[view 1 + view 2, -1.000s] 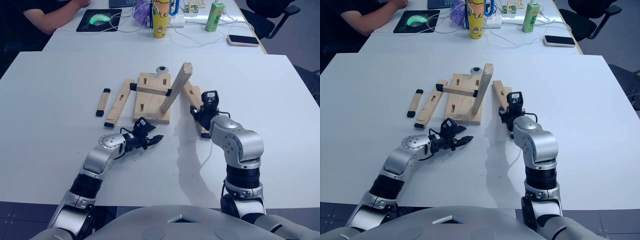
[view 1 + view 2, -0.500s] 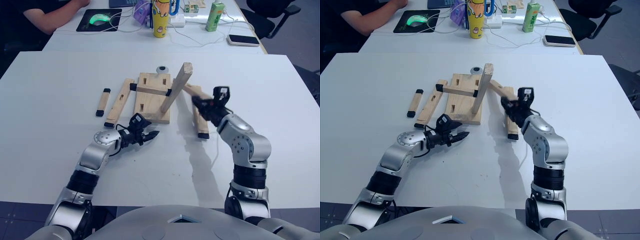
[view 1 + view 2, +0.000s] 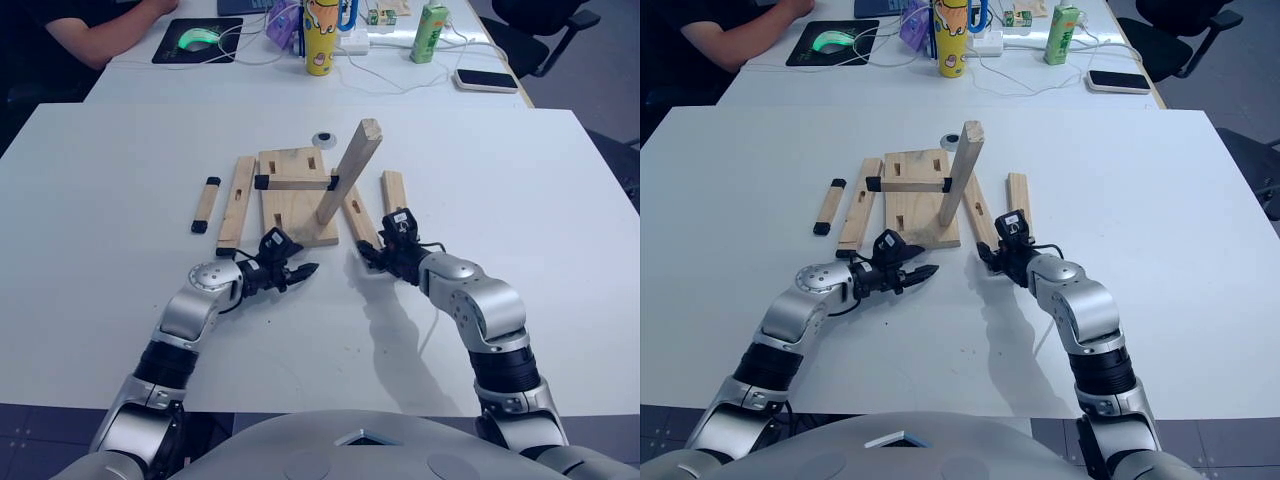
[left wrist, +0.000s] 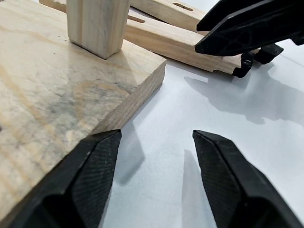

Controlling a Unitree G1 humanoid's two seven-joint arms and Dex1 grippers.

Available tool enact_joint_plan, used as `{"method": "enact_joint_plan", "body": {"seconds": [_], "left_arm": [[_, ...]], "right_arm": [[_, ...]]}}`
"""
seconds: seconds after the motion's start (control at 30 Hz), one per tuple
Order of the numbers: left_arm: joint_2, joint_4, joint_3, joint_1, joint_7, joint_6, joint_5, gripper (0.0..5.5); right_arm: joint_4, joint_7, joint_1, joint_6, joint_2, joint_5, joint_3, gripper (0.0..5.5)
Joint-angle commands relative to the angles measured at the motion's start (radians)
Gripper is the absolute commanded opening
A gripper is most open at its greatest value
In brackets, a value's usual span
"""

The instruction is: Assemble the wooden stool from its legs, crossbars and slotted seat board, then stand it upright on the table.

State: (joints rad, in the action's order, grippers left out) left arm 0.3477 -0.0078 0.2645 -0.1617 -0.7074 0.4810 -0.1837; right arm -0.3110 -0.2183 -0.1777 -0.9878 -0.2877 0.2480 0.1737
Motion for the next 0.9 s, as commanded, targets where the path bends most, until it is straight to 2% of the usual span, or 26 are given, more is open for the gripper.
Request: {"method": "enact_joint_plan", "body": {"seconds": [0.03,0.33,0.5,0.67,0.9], "left_arm": [[-0.007,0.005,0.007,-0.006,0.001,0.006,0.005,2.8],[-0.01,0.021,0.015,-0.019,-0.009,0.002,0.008,2.8],[-0.005,0.022,0.018,-0.018,-0.015,0.002,0.009,2.8],[-0.005,0.019,0.018,-0.014,-0.017,0.002,0.01,2.8],[-0.01,0.004,0.001,-0.01,-0.018,0.011,-0.011,2.8]], "right_arm": [[0.09,0.015,-0.049,0.075,0.036,-0.043,0.023,2.84],[0.273,0.023,-0.1,0.187,0.093,-0.112,0.033,2.84],[0.283,0.019,-0.075,0.207,0.094,-0.144,0.049,2.16],[0.28,0.022,-0.072,0.226,0.099,-0.167,0.05,2.09],[0.233,0.079,-0.127,0.404,0.135,-0.124,-0.142,2.09]]}}
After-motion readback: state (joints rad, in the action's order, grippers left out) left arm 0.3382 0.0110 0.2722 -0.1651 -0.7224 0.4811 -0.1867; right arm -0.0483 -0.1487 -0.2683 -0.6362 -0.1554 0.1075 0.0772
